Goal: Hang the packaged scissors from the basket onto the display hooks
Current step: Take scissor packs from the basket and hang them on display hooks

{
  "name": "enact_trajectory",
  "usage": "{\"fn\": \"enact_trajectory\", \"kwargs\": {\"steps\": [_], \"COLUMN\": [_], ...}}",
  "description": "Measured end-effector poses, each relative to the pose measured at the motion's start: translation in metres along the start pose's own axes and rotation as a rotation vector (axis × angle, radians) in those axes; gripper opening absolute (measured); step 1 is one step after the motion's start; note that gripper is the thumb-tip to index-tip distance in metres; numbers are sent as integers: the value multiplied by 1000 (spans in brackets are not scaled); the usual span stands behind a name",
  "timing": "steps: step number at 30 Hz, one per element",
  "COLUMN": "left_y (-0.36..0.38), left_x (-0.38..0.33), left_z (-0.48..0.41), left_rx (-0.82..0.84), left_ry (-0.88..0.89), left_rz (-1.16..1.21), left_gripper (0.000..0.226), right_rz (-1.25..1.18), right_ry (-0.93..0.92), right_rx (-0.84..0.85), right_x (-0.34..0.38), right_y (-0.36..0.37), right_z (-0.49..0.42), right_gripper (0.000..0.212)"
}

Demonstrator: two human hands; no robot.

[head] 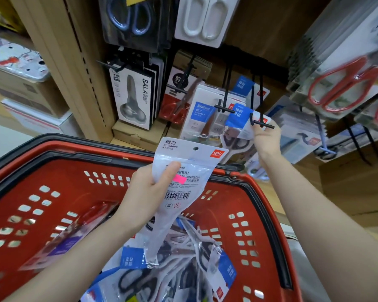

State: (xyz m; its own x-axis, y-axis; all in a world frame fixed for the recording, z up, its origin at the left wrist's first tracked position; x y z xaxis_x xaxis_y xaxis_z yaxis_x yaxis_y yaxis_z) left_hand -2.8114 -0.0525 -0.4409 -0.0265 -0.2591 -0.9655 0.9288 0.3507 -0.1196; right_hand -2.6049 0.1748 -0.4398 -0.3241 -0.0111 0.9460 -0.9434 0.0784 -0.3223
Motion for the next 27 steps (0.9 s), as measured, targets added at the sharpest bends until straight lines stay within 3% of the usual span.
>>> {"fn": "enact_trajectory", "kwargs": {"steps": [4, 12, 17, 20, 24, 27], "left_y": [1, 8, 9, 11, 20, 33], "left_x": [-5, -13, -18, -23, -36, -43], "left_z": [3, 12, 9, 7, 7, 12], "left_rx": [18, 36, 21, 2, 10, 49], "left_ry": [15, 13, 11, 28, 86, 97], "left_rz": [-11, -12, -35, -44, -35, 29], "left_gripper": [29, 23, 24, 25, 23, 21], "right_rz": [131, 477, 444, 382, 245, 188], "right_ry": [50, -55, -45, -34, -32, -144], "right_rx": [-52, -172, -187, -90, 41, 100], "right_x": [-3, 22, 22, 17, 19, 44], "right_y": [-3, -17, -13, -9, -14, -32], "right_z": [-20, -34, -41, -37, 1, 62], "right_gripper": [8, 38, 38, 35, 51, 31]}}
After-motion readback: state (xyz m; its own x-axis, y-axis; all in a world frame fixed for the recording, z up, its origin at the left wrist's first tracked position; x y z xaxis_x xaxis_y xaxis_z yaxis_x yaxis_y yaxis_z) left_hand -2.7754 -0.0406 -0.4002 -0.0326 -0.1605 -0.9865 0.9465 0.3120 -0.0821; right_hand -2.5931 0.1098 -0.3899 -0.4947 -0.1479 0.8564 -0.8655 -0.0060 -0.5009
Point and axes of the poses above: each hand's wrist, its own z-axis away from the middle knuckle, its own y-axis out of the palm, x = y × z, the point moved 7 cm from there along -z, towards the middle knuckle
